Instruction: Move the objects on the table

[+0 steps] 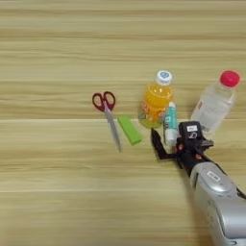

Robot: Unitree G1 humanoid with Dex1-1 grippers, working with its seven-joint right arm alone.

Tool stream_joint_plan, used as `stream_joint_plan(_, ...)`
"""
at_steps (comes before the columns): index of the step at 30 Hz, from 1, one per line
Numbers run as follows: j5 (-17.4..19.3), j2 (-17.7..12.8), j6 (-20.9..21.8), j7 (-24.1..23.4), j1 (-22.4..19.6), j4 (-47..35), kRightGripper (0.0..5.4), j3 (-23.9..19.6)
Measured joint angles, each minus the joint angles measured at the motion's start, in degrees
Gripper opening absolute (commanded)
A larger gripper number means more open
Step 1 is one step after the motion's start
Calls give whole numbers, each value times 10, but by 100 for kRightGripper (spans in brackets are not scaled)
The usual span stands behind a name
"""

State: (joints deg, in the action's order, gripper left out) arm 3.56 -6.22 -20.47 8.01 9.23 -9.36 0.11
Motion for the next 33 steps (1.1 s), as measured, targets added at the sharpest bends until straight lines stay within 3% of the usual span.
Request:
stream_joint_plan(10, 0, 1, 0, 0, 2, -5, 380, -1)
stream_joint_plan(25, 1, 5, 0, -1, 9, -11, 170, -1)
stream_joint_plan(33, -1, 7, 10, -5, 11, -13, 170, -1)
